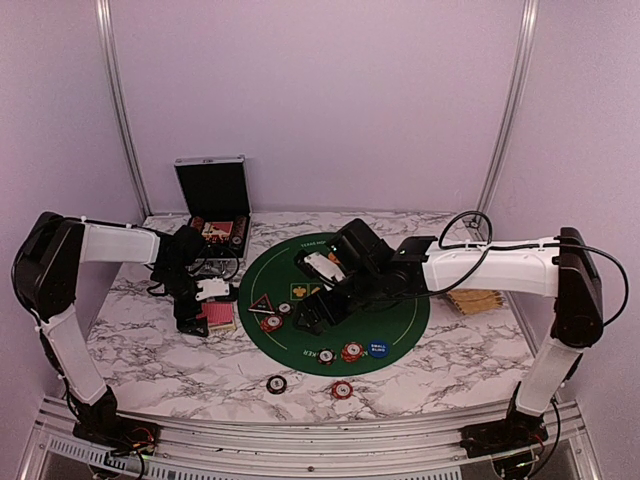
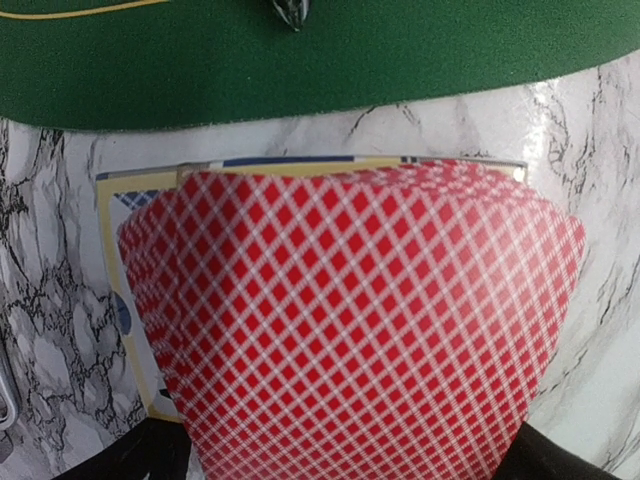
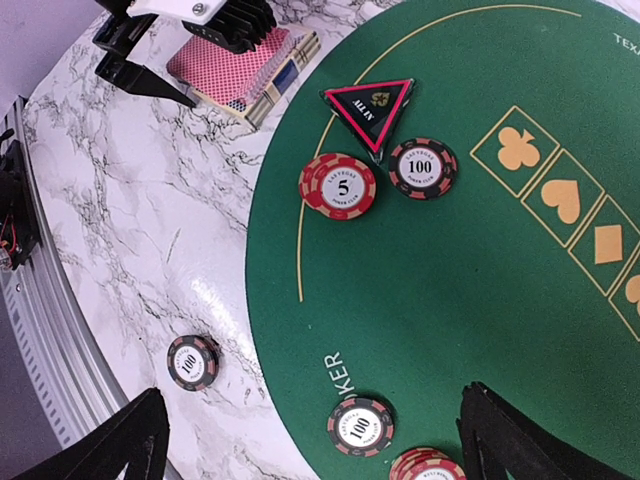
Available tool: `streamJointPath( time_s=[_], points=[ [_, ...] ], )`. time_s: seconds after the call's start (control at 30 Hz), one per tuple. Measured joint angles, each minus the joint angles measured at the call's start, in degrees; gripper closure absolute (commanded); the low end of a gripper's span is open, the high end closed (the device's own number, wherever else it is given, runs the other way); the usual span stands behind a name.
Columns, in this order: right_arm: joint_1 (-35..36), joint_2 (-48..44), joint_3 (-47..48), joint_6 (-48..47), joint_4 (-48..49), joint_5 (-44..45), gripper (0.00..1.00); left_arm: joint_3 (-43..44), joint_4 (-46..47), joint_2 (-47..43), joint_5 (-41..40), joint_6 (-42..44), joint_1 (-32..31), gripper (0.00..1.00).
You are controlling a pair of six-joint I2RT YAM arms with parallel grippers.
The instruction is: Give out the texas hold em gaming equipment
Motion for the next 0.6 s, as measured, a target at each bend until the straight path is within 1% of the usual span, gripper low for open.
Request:
streamJointPath(
  time_s=[0.6],
  points=[
    [0.0, 0.0, -0.3, 0.0, 0.0, -0.1, 0.01, 0.0, 0.0, -0.1, -0.4, 0.9, 1.2, 0.01]
  ],
)
